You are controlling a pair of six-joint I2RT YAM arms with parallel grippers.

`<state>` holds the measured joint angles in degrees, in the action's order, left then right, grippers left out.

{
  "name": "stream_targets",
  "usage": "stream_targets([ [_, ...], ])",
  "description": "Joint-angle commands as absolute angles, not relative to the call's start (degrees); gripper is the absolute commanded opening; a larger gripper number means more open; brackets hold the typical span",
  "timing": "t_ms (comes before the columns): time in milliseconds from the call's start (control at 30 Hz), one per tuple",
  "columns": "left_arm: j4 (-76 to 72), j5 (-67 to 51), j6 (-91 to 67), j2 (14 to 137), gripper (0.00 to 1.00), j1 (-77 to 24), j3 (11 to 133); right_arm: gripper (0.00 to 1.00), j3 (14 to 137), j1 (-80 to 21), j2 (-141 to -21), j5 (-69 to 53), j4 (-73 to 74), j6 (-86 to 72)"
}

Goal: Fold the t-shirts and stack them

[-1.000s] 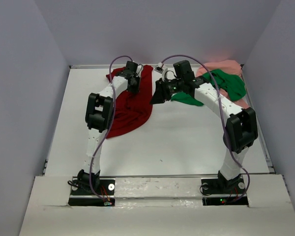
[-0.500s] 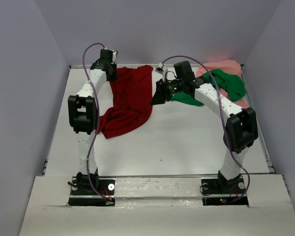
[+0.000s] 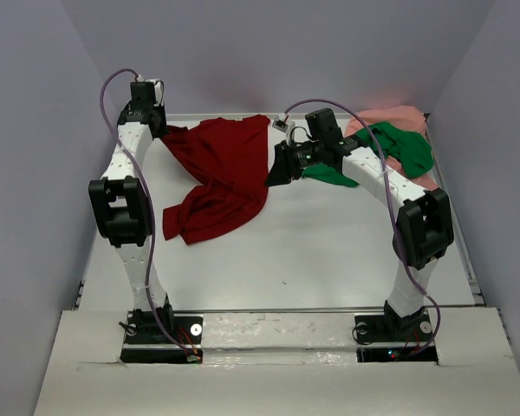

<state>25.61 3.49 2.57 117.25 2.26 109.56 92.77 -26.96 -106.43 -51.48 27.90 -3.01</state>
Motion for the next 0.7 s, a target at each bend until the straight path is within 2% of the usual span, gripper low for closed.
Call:
stream_targets([
  [0,24.44,4.13,4.74,112.68,0.00,5.44,106.27,0.42,91.85,-26.54,-105.73,-52.38,27.25,-3.08],
  [133,22.51,4.66,6.06,110.92,0.00,8.34,103.02,0.42,91.84,-26.54,-106.87,-51.86,27.42,-3.51],
  [167,21.98,4.40,6.85,110.22,0.07,8.87,102.40,0.43,92.02,-26.54,-107.40,-51.51,27.94,-3.69],
  [200,21.62,3.79,7.55,110.04,0.19,9.31,101.87,0.43,92.37,-26.54,-108.01,-50.55,28.47,-3.69],
  [233,21.10,3.34,7.82,109.78,0.50,9.66,100.73,0.45,93.33,-26.54,-109.58,-50.10,29.00,-3.34],
  [267,21.09,2.82,8.17,109.25,0.62,9.67,100.20,0.46,93.95,-26.54,-110.64,-49.40,30.48,-3.25],
  [300,20.92,1.68,8.52,108.73,0.71,9.67,99.41,0.46,94.48,-26.54,-111.79,-48.18,30.93,-3.25],
  [400,20.13,-1.13,7.47,106.45,0.93,9.32,96.86,0.38,97.45,-26.02,-117.06,-48.69,33.21,-3.25],
  [433,19.87,-2.27,7.38,106.00,0.99,9.06,96.25,0.31,98.17,-26.02,-118.20,-49.13,33.48,-3.51],
  [500,18.81,-1.15,6.94,104.34,0.99,8.35,95.10,0.00,101.14,-26.02,-121.37,-49.22,33.57,-4.91],
  [600,18.55,-2.72,6.59,102.23,0.99,8.00,94.22,0.00,105.97,-26.02,-125.32,-48.96,34.80,-5.10],
  [667,18.72,-7.89,6.33,99.86,0.99,8.00,92.82,0.00,109.40,-26.02,-128.39,-47.29,34.80,-5.01],
])
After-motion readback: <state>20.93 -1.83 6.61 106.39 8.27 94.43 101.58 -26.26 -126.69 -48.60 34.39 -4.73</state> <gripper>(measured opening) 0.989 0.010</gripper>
